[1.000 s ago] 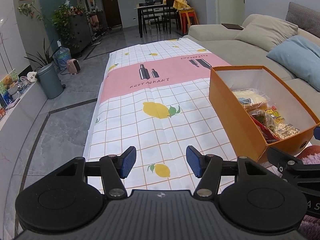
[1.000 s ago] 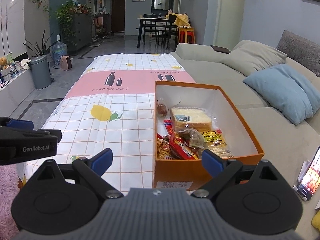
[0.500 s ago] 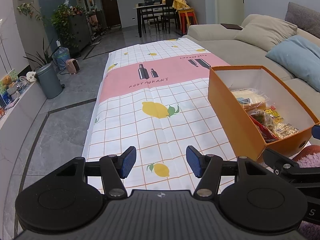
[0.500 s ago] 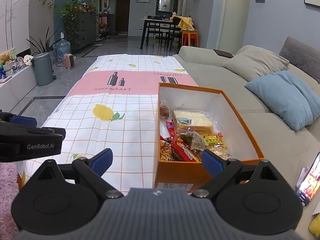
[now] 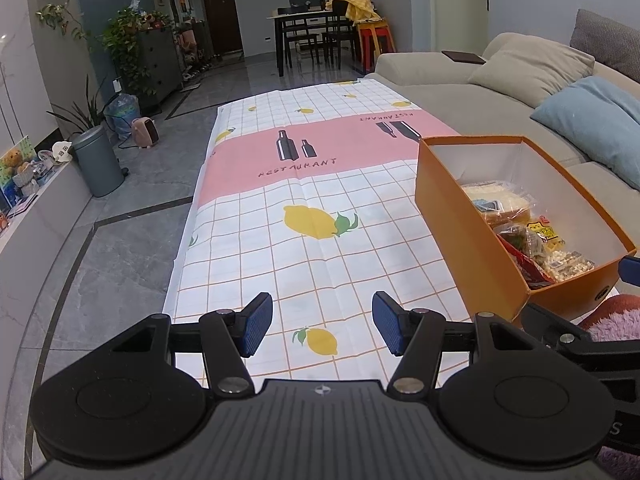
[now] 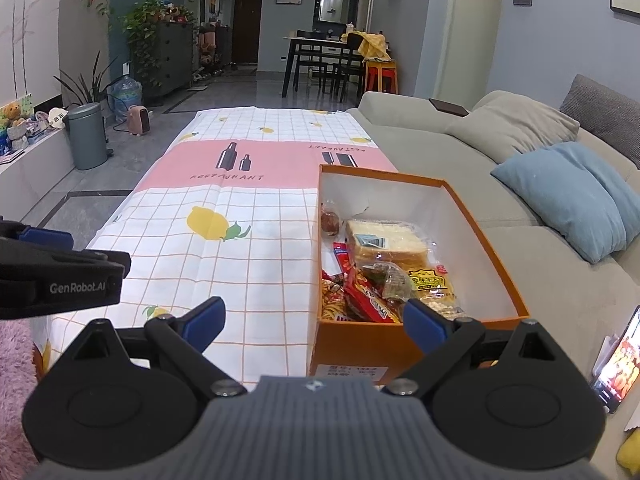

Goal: Organize snacks

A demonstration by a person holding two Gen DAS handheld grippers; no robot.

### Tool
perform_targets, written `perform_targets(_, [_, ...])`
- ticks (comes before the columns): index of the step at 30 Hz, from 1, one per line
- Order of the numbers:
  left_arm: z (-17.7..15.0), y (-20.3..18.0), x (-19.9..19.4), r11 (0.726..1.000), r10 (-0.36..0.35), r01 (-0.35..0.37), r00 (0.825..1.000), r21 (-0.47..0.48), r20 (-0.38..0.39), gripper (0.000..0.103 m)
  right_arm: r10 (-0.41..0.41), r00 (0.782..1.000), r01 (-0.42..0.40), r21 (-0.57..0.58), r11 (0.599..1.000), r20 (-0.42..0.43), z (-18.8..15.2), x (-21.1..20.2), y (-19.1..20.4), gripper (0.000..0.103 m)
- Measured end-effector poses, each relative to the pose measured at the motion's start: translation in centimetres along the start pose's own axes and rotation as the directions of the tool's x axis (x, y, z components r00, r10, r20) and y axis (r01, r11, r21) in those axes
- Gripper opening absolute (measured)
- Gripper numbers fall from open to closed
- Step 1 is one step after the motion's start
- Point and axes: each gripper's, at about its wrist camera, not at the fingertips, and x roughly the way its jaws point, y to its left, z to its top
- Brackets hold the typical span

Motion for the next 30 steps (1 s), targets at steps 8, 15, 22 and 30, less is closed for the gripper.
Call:
perform_targets(8, [0.1,-0.1,0.0,1.0,0.001,-0.001,1.0,-0.007,-0.001,0.068,0.001,1.0,-0.001,-0.01,1.0,-0.007,0.0,0.1,0.2,0.093])
perform_targets(15, [0.1,-0.1,0.0,1.0,0.005,-0.005,1.0,-0.011,-0.003,0.068,0.006,1.0,-0.006,-0.034,0.999,-0.009,-0.2,0.1,0.7,0.093])
perform_targets(22, [0.1,-0.8,0.1,0.999,0.0,-0.001,1.0,-0.032,-0.016,0.068,0.009,1.0,-0.009,-0.042,0.999,-0.004,-0.2,0.2,0.9,0.093])
perform_targets(30, [0.0,-1.1,0.1,0.999,0.008,-0.008,1.0,-0.034,-0.012,0.068,0.011,1.0,-0.011,-0.046,0.999,-0.006,-0.1,0.1,1.0,0.093])
